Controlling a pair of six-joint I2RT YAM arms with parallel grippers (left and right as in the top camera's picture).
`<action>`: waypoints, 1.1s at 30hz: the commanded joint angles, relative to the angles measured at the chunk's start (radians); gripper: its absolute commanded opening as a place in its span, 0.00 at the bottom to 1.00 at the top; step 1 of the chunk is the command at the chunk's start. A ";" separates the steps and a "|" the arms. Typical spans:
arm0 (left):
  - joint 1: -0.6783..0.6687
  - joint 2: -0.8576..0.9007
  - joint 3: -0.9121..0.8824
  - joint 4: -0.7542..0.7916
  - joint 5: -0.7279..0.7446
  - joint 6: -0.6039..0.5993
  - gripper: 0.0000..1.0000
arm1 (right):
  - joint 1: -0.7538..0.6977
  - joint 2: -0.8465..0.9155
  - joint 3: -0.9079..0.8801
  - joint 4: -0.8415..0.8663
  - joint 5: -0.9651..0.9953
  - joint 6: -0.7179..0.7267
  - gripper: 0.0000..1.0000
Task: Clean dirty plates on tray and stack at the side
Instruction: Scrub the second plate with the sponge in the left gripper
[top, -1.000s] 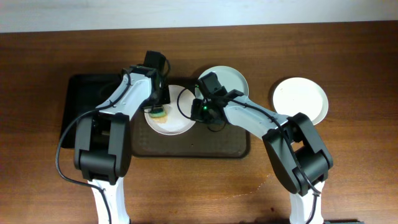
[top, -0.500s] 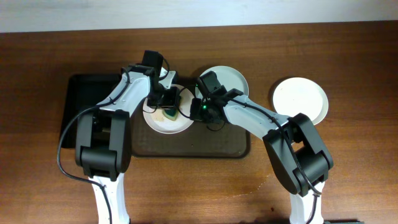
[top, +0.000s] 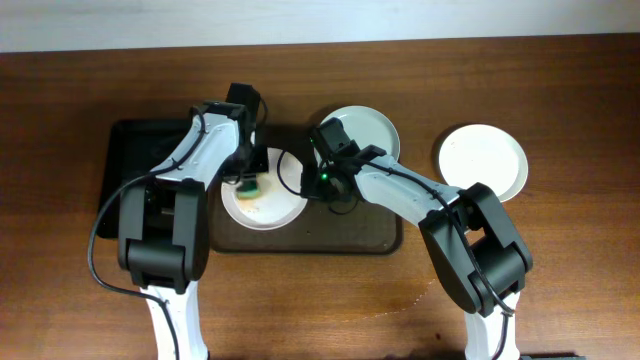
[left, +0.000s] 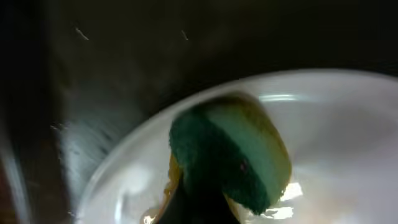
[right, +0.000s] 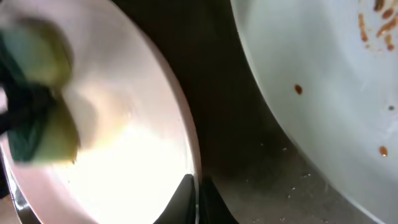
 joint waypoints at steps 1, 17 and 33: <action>-0.004 0.054 -0.027 0.123 -0.234 -0.048 0.01 | -0.011 0.018 -0.011 -0.021 0.036 -0.003 0.04; 0.050 0.054 0.023 -0.203 0.188 0.111 0.01 | -0.011 0.018 -0.011 -0.025 0.032 -0.003 0.04; 0.053 0.054 0.023 -0.168 0.525 0.273 0.01 | -0.011 0.018 -0.011 -0.037 0.031 -0.002 0.04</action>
